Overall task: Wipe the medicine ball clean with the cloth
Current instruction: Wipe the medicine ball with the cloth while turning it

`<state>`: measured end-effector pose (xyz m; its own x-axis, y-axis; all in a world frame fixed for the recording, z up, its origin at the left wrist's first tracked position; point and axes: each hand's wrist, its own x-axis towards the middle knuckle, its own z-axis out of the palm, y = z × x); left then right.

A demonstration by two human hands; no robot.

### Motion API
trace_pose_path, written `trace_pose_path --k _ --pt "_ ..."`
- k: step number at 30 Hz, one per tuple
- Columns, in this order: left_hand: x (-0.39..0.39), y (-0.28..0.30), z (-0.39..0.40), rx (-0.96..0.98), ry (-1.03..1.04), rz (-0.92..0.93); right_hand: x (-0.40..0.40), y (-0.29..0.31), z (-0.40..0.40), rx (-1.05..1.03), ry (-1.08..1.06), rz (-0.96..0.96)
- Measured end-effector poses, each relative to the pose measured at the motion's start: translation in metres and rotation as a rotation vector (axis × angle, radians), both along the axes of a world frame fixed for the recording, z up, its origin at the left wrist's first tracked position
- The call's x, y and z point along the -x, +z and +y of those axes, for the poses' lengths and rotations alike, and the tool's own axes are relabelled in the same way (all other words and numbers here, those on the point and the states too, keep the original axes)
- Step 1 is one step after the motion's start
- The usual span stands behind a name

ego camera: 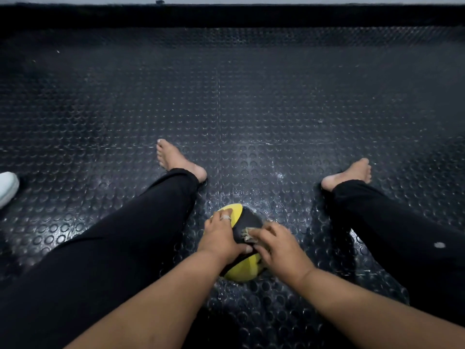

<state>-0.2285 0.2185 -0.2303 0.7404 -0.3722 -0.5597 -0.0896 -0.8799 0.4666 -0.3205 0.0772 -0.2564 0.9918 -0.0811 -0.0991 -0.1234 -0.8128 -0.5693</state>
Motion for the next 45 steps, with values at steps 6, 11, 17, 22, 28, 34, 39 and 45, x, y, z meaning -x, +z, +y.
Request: trace_pose_path --k 6,11,17,22,28,34,39,45 --pt "-0.007 0.001 0.016 -0.038 0.221 0.058 -0.008 0.016 -0.022 -0.225 -0.46 0.147" --pt "-0.006 0.007 0.019 -0.107 0.157 0.042 -0.02 0.025 -0.021 -0.374 -0.464 0.274" --pt "0.008 0.012 0.003 -0.086 0.027 -0.075 -0.03 0.028 -0.005 -0.27 -0.403 0.239" --pt "0.007 0.008 0.0 -0.024 0.152 -0.007 -0.014 0.023 -0.007 -0.294 -0.297 0.25" --pt "0.012 0.008 -0.002 -0.043 0.185 0.046 0.002 0.018 -0.02 -0.555 -0.306 0.325" --pt "0.037 0.002 -0.011 -0.138 0.154 0.247 0.01 0.018 -0.026 -0.599 -0.291 0.416" --pt "0.025 -0.008 -0.004 -0.074 0.22 0.245 0.005 0.018 -0.026 -0.584 -0.44 0.231" --pt "0.007 -0.007 -0.006 -0.099 0.114 0.246 0.002 0.005 -0.022 -0.283 -0.509 0.228"
